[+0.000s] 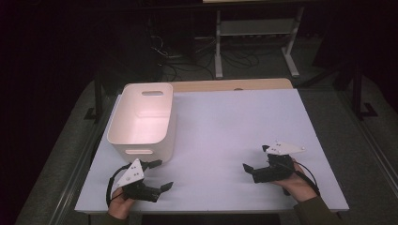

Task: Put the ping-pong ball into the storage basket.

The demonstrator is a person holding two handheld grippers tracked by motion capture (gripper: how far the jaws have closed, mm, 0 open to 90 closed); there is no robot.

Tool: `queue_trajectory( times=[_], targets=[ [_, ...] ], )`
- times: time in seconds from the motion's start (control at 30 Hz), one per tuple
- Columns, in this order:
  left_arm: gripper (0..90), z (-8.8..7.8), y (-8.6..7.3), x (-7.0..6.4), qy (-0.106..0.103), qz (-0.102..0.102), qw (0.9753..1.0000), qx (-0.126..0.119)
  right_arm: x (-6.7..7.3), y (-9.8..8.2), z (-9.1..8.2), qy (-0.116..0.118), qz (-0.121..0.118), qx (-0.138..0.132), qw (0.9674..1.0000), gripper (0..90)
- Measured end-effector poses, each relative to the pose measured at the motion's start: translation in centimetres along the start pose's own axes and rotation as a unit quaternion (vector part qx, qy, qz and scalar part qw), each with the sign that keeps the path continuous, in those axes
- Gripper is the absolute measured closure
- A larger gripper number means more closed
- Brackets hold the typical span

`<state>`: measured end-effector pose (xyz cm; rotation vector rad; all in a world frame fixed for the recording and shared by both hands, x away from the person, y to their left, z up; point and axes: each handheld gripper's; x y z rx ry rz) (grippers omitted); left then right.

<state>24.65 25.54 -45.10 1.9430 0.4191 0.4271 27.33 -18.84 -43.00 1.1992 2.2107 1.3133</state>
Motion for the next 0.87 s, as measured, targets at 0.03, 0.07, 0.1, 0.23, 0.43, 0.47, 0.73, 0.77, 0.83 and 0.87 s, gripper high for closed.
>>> queue_trajectory(
  times=[0.03, 0.07, 0.1, 0.23, 0.43, 0.47, 0.73, 0.77, 0.83, 0.87],
  targets=[
    [14.1, 0.0, 0.0, 0.0, 0.000, 0.000, 1.0000, 0.000, -0.1, -0.2, -0.1, -0.001, 0.000, 0.000, 1.0000, 0.0],
    [14.1, 0.0, 0.0, 0.0, 0.000, -0.001, 1.0000, -0.001, -0.1, -0.3, -0.1, -0.002, 0.001, -0.002, 1.0000, 0.0],
    [14.1, 0.0, 0.0, 0.0, 0.000, -0.002, 1.0000, -0.002, -0.2, -0.4, -0.2, -0.004, 0.002, -0.003, 1.0000, 0.0],
    [14.1, 0.0, 0.0, 0.0, 0.000, 0.000, 1.0000, -0.003, -0.4, -1.0, -0.5, -0.012, 0.001, -0.009, 0.9999, 0.0],
    [14.1, 0.0, 0.0, 0.0, 0.000, 0.000, 1.0000, 0.000, -0.5, -1.5, -0.7, -0.014, 0.000, -0.009, 0.9999, 0.0],
    [14.1, 0.0, 0.0, 0.0, 0.000, 0.000, 1.0000, 0.000, -0.5, -1.6, -0.7, -0.015, 0.000, -0.008, 0.9999, 0.0],
    [14.1, 0.0, 0.0, 0.0, 0.000, 0.001, 1.0000, 0.000, -0.6, -1.9, -0.6, -0.015, -0.003, 0.003, 0.9999, 0.0],
    [14.1, 0.0, 0.0, 0.0, 0.000, 0.000, 1.0000, 0.000, -0.6, -1.9, -0.6, -0.015, -0.003, 0.005, 0.9999, 0.0],
    [14.1, 0.1, 0.0, 0.0, -0.001, -0.001, 1.0000, 0.002, -0.6, -2.0, -0.6, -0.013, -0.002, 0.008, 0.9999, 0.0],
    [14.1, 0.0, 0.0, 0.0, -0.001, -0.001, 1.0000, 0.002, -0.6, -2.0, -0.5, -0.013, -0.003, 0.010, 0.9999, 0.0]
  ],
)
Point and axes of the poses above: each handheld gripper's, and its own axes: z roughly forward along the jaws, y roughly out of its top, x roughly to its left, and after that the axes turned 5 degrees about z, right-handed
